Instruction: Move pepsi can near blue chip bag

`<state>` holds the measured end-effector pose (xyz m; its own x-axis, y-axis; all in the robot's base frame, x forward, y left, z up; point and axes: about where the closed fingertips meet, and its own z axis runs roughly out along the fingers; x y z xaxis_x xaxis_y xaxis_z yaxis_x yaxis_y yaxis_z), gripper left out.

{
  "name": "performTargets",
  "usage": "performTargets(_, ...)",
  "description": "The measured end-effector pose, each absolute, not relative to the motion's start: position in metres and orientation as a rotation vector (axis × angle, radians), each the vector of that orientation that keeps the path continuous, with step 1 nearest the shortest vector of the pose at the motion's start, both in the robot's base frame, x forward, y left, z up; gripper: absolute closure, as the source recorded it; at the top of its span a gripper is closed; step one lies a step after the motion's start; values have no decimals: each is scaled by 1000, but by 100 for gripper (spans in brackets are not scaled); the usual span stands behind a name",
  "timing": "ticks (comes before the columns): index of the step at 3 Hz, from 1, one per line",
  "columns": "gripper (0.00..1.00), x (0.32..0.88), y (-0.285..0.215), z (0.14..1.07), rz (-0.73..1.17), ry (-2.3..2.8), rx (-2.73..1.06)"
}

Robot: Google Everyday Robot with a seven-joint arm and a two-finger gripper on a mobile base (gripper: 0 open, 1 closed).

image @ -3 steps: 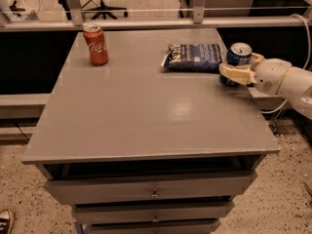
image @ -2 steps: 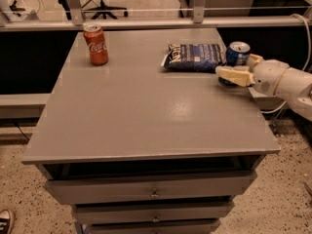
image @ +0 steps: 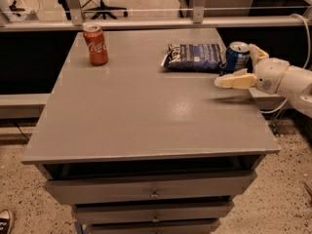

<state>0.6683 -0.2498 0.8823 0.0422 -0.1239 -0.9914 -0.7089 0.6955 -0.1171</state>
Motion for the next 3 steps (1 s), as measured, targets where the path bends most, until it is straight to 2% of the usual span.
performTargets(1,0,630,-253,907,518,1468,-790)
performTargets(3,0,466,-261,982,463,1505,-978)
